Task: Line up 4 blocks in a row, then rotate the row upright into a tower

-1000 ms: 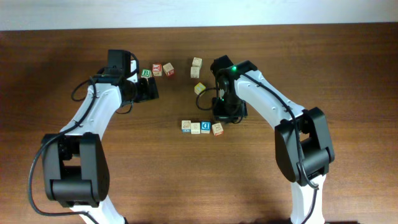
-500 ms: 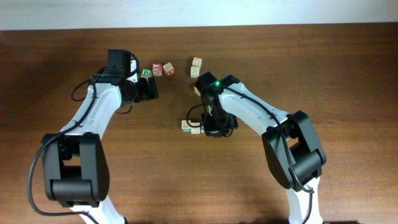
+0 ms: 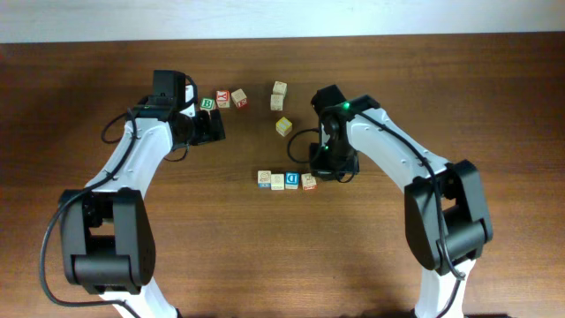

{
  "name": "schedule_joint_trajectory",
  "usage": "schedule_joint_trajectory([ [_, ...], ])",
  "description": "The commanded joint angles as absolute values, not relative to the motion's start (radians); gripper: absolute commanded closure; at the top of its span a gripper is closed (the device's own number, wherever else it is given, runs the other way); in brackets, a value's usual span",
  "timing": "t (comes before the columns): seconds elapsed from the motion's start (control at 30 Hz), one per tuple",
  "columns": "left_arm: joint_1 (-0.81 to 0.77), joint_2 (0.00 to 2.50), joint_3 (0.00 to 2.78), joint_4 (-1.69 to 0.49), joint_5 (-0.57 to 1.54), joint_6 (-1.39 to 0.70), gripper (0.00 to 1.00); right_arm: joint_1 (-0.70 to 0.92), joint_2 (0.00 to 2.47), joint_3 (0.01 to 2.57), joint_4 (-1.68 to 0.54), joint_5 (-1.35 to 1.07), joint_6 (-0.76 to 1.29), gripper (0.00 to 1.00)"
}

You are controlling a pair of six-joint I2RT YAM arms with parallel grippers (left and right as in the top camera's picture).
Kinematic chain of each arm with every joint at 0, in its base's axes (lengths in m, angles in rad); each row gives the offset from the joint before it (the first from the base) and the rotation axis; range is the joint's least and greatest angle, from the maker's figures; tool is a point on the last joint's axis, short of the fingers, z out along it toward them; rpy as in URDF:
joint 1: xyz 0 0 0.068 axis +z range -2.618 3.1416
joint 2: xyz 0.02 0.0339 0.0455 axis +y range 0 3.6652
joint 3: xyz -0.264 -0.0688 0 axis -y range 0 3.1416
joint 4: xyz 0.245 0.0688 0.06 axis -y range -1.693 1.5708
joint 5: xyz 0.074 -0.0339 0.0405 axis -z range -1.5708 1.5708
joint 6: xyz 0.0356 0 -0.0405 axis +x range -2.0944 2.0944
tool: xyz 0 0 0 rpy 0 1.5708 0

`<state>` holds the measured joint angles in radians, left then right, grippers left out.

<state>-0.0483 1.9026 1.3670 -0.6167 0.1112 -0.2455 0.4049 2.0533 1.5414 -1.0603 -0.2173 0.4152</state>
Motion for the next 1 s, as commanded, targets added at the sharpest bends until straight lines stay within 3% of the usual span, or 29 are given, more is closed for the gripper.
schedule_joint_trajectory([
  [0.0,-0.043,1.896,1.379,-0.615,0.107,-0.237,0.01,0.434,2.073,1.527,-1.039,-0.301,0.428,0.95],
  [0.27,-0.043,1.896,1.379,-0.615,0.107,-0.237,0.01,0.469,2.059,1.536,-0.989,-0.316,0.442,0.95],
  [0.47,-0.043,1.896,1.379,-0.615,0.107,-0.237,0.01,0.455,2.071,1.557,-1.05,-0.121,0.453,0.95],
  [0.97,-0.043,1.896,1.379,-0.615,0.107,-0.237,0.01,0.493,2.106,1.556,-0.974,-0.245,0.423,0.96],
])
